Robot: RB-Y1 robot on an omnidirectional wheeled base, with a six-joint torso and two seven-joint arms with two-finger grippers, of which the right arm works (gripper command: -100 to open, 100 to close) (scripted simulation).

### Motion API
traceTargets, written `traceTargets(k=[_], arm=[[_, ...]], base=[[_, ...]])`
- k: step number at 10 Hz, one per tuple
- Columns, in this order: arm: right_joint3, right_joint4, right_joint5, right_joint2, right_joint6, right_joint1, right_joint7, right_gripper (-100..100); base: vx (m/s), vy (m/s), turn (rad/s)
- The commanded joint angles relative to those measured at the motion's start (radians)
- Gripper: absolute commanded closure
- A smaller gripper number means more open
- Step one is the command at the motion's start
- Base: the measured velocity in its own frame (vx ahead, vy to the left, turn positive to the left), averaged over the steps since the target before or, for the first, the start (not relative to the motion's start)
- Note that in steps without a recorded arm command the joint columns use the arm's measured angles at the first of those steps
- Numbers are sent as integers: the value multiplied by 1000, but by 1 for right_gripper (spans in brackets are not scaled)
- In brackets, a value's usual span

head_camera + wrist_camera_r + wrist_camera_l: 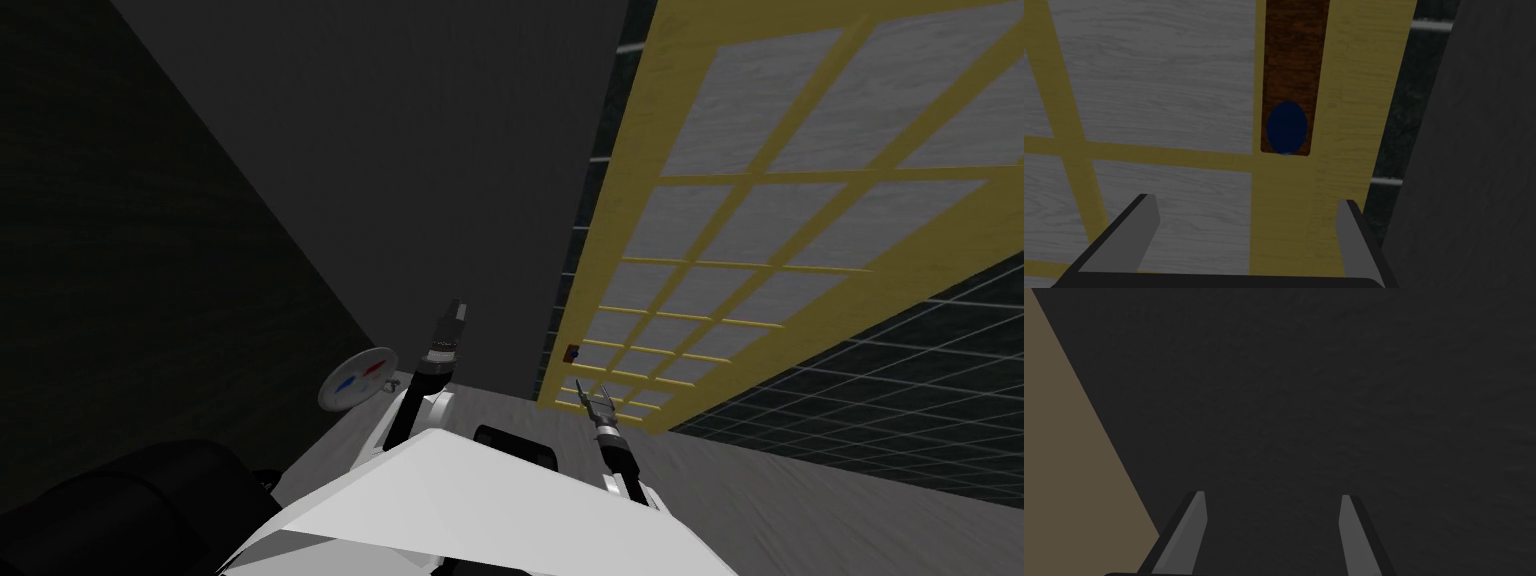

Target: Pull the door open

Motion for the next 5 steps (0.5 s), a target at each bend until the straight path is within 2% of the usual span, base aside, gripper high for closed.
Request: traceTargets(k=[1, 3, 5], arm=[[-19, 30, -13, 4, 2, -16, 32, -100], [-34, 54, -24, 13, 4, -31, 62, -100], [-50, 85, -37, 30, 6, -54, 100, -100]], base=[[20, -47, 53], [24, -58, 39], [30, -68, 40]])
